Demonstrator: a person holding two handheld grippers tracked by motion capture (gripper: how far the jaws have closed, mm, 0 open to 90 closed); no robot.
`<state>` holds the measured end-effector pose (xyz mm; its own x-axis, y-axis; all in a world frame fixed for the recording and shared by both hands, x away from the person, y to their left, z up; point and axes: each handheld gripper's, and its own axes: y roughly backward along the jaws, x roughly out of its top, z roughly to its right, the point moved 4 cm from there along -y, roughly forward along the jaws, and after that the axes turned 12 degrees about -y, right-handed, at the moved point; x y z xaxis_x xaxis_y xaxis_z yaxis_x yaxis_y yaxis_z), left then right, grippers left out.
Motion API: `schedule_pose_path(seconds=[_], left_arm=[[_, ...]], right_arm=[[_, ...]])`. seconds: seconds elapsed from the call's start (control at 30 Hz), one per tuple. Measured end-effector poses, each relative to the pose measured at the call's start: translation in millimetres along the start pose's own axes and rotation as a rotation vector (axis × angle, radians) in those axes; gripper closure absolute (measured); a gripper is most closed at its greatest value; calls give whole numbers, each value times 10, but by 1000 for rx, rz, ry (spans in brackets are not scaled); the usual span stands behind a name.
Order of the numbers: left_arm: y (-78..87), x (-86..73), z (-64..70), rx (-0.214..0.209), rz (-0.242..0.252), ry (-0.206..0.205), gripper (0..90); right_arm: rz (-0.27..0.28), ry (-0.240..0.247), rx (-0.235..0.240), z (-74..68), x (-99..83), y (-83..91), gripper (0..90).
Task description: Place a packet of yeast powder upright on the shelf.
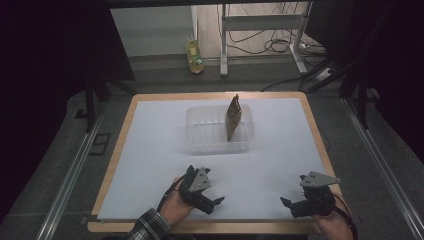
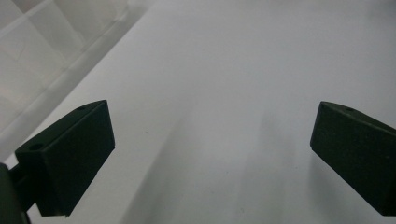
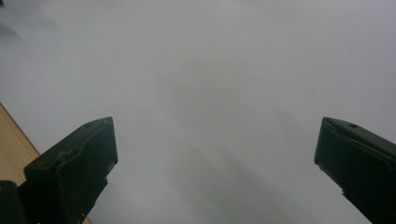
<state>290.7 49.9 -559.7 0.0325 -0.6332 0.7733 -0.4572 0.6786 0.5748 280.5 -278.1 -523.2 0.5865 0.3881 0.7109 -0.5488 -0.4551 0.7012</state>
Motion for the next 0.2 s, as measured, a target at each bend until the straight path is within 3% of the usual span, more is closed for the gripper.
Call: schedule_pose_path(seconds=[0.1,0.2], left_arm=[[12,-1,-14,5,1,3,0],[11,0,-24,7,1,3,0]], right_arm=[[-26,10,-11,16,-38,-25,0],[-18,4,-4,3,-23,-9,0]])
